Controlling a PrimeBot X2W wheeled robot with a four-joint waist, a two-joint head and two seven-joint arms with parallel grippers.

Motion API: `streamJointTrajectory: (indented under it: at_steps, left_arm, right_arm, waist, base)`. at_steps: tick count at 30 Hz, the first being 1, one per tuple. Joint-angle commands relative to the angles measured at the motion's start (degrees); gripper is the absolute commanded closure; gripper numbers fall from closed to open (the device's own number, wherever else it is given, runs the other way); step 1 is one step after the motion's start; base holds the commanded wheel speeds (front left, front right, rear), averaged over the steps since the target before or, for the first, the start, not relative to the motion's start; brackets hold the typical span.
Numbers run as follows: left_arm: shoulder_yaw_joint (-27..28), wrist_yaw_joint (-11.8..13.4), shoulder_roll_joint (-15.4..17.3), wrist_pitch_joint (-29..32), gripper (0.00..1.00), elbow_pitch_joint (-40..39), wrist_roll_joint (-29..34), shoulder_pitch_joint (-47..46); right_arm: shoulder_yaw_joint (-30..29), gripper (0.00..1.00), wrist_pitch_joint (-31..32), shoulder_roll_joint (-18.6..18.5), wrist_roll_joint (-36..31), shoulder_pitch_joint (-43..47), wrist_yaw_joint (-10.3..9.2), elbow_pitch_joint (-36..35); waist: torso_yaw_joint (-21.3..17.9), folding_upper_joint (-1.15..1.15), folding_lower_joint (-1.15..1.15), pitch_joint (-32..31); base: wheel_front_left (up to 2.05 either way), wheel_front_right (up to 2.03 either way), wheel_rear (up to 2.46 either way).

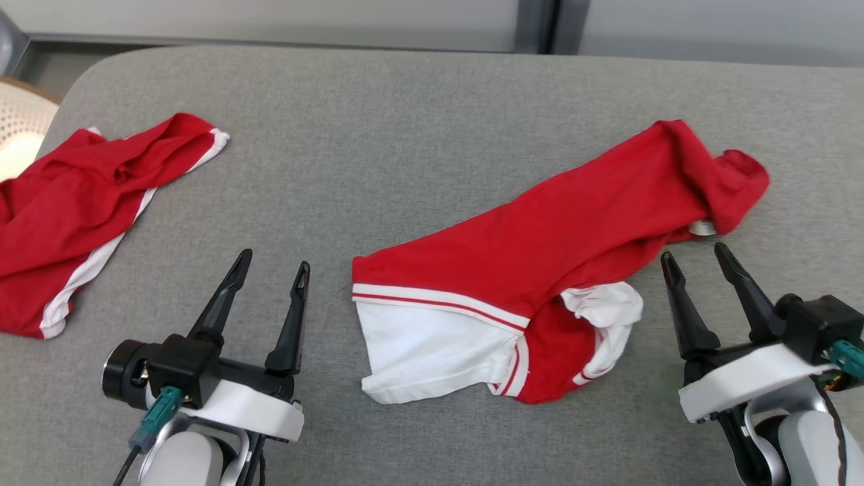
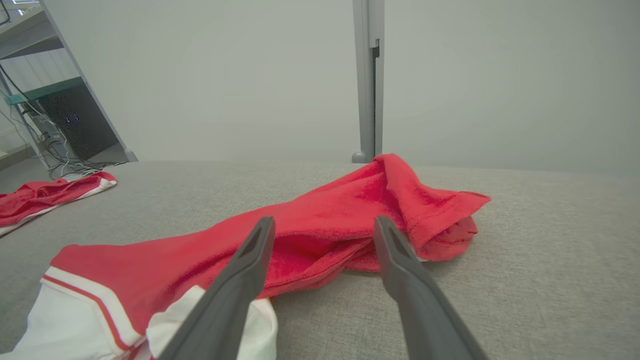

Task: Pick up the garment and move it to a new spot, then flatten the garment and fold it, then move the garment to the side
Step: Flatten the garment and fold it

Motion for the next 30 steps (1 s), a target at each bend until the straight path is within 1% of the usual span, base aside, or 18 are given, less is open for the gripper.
streamJointTrajectory:
  at_steps: [1, 3, 7, 11, 12, 13, 15, 18, 22, 24, 28, 30]
  left_arm:
    - [-0.16, -0.17, -0.15, -0.22, 0.00, 0.35, -0.09, -1.15]
    - [-0.55, -0.36, -0.53, -0.28, 0.00, 0.78, -0.25, -1.78]
    - [-0.85, -0.48, -1.06, -0.30, 0.00, 1.57, -0.44, -2.92]
    - [-0.74, -0.72, -1.52, -0.33, 0.00, 1.60, -0.40, -3.52]
    - [-0.71, -0.83, -1.57, -0.33, 0.00, 1.66, -0.38, -3.78]
    - [-0.65, -0.86, -1.62, -0.33, 0.00, 1.74, -0.34, -3.92]
    - [-0.62, -0.99, -1.77, -0.34, 0.00, 1.85, -0.19, -4.00]
    - [-0.30, -1.15, -1.93, -0.34, 0.00, 1.93, -0.02, -4.26]
    - [0.13, -1.32, -2.13, -0.35, 0.00, 2.07, 0.15, -3.82]
    - [0.25, -1.34, -2.24, -0.35, 0.00, 2.30, 0.30, -3.37]
    - [0.80, -1.40, -2.10, -0.34, 0.00, 2.52, 0.51, -2.49]
    - [1.26, -1.45, -1.91, -0.33, 0.00, 2.52, 0.59, -2.15]
  right_arm:
    - [0.43, 0.00, 0.95, -0.52, 0.64, -1.14, -0.03, 1.27]
    - [0.81, 0.00, 3.12, -0.83, 0.97, -2.56, -0.03, 3.87]
    - [1.14, 0.00, 4.38, -1.07, 2.01, -5.46, -0.02, 7.39]
    - [0.98, 0.00, 6.27, -0.41, 3.71, -7.96, -0.02, 10.84]
    - [0.69, 0.00, 6.46, 0.25, 4.69, -8.49, -0.02, 11.49]
    - [0.43, 0.08, 6.90, 0.11, 4.33, -8.85, -0.02, 12.03]
    - [0.20, 1.00, 7.51, 0.91, 6.34, -9.15, -0.02, 12.84]
    - [-0.19, 1.00, 7.43, 1.10, 7.82, -8.73, -0.02, 12.97]
    - [-0.77, 1.00, 5.19, 1.56, 8.78, -6.48, -0.02, 11.03]
    - [-1.15, 1.00, 3.91, 1.80, 8.74, -4.67, -0.02, 8.94]
    - [-3.16, 1.00, 2.09, 3.63, 8.82, 1.29, -0.02, 2.47]
    - [-4.24, 1.00, 1.69, 4.38, 7.30, 4.66, -0.02, -1.27]
  waist:
    - [1.82, 0.00, 0.00, 1.78]
    - [2.65, 0.00, 0.00, 2.48]
    - [3.60, 0.00, 0.00, 3.57]
    - [3.92, 0.00, 0.00, 4.23]
    - [3.99, 0.00, 0.00, 4.36]
    - [4.04, 0.00, 0.00, 4.44]
    - [4.13, 0.00, 0.00, 4.51]
    - [3.99, 0.00, 0.00, 4.45]
    - [3.31, 0.00, 0.00, 3.92]
    - [3.01, 0.00, 0.00, 3.35]
    - [2.04, 0.00, 0.00, 2.01]
    - [1.27, 0.00, 0.00, 1.33]
  base:
    - [0.00, 0.00, 0.00]
    - [0.00, 0.00, 0.00]
    - [0.00, 0.00, 0.00]
    - [0.00, 0.00, 0.00]
    - [0.00, 0.00, 0.00]
    - [0.00, 0.00, 0.00]
    - [0.00, 0.00, 0.00]
    - [0.00, 0.00, 0.00]
    - [0.00, 0.00, 0.00]
    - [0.00, 0.00, 0.00]
    - [0.00, 0.00, 0.00]
    - [0.00, 0.00, 0.00]
